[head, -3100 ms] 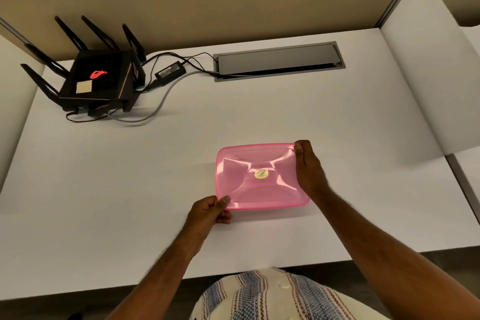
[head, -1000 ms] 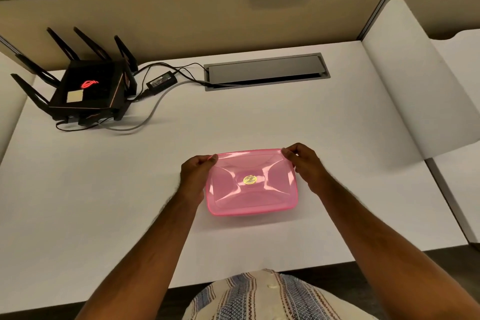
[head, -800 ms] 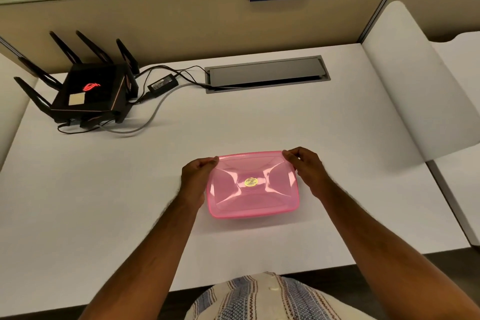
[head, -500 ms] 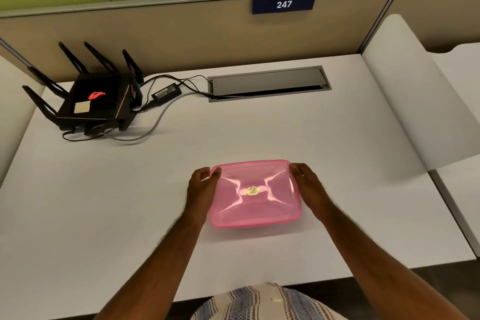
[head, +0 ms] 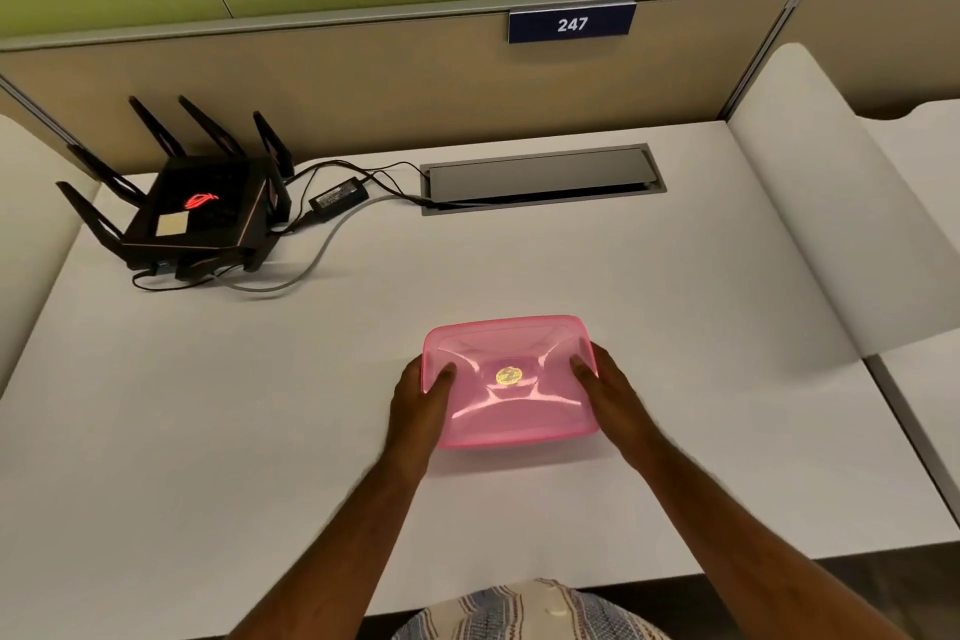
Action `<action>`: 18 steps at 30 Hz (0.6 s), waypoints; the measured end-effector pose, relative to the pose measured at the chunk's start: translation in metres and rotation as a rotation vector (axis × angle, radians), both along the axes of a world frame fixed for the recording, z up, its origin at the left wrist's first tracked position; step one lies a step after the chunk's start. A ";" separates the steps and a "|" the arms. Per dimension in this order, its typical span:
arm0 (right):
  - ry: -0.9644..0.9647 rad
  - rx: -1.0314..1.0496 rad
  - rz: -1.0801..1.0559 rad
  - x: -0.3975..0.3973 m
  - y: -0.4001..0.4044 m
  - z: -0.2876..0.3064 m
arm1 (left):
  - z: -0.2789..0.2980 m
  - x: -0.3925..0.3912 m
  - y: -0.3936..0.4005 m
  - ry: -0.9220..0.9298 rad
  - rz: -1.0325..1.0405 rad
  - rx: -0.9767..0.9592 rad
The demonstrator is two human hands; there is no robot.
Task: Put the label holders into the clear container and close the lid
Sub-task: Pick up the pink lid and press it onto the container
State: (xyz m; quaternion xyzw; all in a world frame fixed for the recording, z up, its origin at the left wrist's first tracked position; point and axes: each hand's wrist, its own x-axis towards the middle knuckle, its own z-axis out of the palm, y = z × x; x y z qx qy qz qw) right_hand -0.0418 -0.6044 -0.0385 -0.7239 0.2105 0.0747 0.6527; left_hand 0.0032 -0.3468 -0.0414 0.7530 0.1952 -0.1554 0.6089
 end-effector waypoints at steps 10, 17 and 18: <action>-0.036 -0.031 0.002 0.042 -0.012 -0.001 | 0.007 0.039 -0.013 -0.007 -0.031 0.029; -0.088 -0.024 0.021 0.029 -0.016 -0.006 | 0.008 0.032 -0.006 -0.040 -0.105 0.054; -0.081 -0.012 -0.010 0.026 -0.018 -0.008 | 0.006 0.030 -0.003 -0.060 -0.090 0.042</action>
